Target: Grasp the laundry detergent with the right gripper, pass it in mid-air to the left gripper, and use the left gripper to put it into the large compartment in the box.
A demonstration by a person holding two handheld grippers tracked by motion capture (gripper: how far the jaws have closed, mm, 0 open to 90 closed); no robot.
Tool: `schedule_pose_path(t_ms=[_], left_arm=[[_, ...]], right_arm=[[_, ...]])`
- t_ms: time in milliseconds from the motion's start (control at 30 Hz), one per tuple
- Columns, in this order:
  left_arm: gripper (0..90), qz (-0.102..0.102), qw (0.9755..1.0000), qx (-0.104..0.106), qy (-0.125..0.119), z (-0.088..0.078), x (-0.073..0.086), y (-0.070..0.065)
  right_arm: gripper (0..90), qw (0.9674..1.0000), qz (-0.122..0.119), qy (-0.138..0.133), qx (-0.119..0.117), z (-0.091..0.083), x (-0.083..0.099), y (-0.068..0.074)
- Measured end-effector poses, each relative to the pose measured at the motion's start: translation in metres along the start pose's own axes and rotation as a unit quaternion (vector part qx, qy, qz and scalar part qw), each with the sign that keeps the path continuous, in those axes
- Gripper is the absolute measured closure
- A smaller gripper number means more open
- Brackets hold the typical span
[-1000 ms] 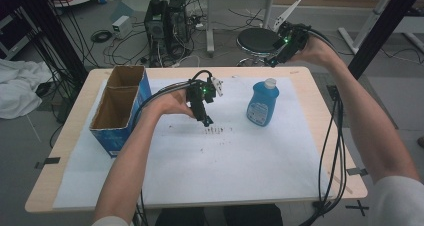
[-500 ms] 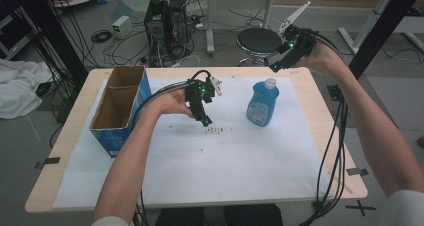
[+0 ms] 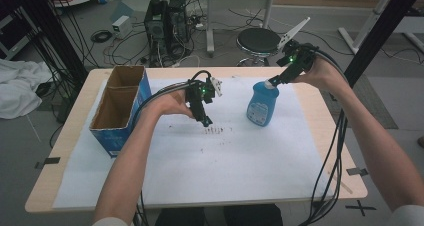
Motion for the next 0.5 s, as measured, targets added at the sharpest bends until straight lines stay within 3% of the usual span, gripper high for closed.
schedule_pose_path(t_ms=[267,400,500], left_arm=[[10.5,0.008,0.9999,0.000,0.007,0.000,0.002,0.000],[10.5,0.002,1.0000,0.001,-0.002,0.002,0.001,-0.001],[10.5,0.009,0.9999,0.001,0.007,0.001,0.001,0.000]], right_arm=[[13.6,0.9995,0.031,-0.007,0.000,0.014,0.017,0.009],[13.6,0.9991,0.040,-0.012,0.000,0.020,0.025,0.013],[13.6,0.9989,0.045,-0.015,-0.002,0.027,0.030,0.015]])
Point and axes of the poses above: each handheld gripper's, and its own axes: z roughly forward along the jaws, x roughly out of its underside, y roughly to its left, the point moved 7 cm from there along z, roughly forward along the jaws, and after that the axes turned 3 degrees about -x, right-handed, at the moved point
